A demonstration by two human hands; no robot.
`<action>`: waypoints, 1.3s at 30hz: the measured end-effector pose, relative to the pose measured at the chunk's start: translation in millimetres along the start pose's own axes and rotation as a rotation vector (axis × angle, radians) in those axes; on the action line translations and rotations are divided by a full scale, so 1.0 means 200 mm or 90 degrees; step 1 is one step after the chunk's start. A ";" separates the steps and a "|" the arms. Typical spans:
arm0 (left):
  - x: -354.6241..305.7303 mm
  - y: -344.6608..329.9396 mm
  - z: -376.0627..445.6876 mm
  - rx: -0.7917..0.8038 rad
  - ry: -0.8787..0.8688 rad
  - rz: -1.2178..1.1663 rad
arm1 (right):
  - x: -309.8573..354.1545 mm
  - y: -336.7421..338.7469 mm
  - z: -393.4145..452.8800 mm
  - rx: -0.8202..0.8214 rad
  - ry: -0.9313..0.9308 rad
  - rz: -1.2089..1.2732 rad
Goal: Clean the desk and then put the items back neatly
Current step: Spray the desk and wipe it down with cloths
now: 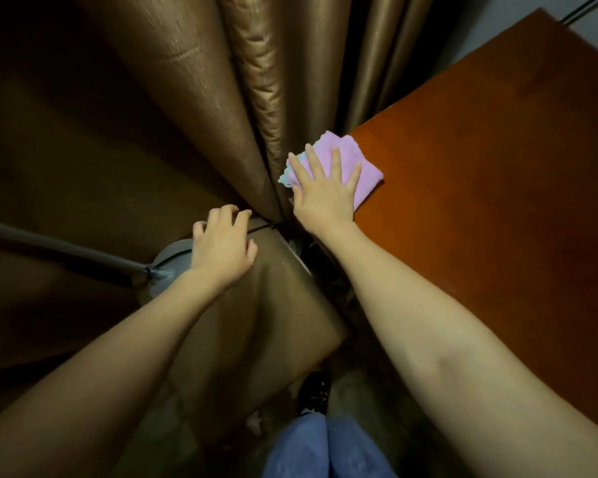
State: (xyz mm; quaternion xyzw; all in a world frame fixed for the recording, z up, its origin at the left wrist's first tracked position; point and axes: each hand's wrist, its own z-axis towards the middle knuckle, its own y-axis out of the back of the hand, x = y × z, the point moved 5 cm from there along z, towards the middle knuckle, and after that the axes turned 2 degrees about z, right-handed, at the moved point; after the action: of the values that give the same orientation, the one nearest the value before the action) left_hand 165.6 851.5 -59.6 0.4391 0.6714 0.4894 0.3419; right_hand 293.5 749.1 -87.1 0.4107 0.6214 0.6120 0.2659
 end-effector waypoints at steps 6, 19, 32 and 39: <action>-0.08 0.03 -0.04 0.009 -0.021 0.024 | -0.11 -0.01 -0.22 -0.004 0.004 -0.002; -1.17 0.10 -0.29 -0.007 -0.283 0.032 | -0.73 -0.03 -1.39 -0.004 -0.135 -0.011; -2.25 -0.08 -0.92 0.052 -0.549 0.152 | -1.46 -0.08 -2.71 -0.071 -0.514 0.030; -2.81 -0.28 -1.43 0.052 -0.656 0.187 | -1.81 -0.12 -3.43 -0.089 -0.672 0.069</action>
State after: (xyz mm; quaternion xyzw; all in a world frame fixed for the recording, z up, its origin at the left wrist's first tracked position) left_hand 111.0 223.5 -14.9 0.7245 0.3668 0.2269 0.5377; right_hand -94.3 75.5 -98.6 0.6756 0.3388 0.3752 0.5367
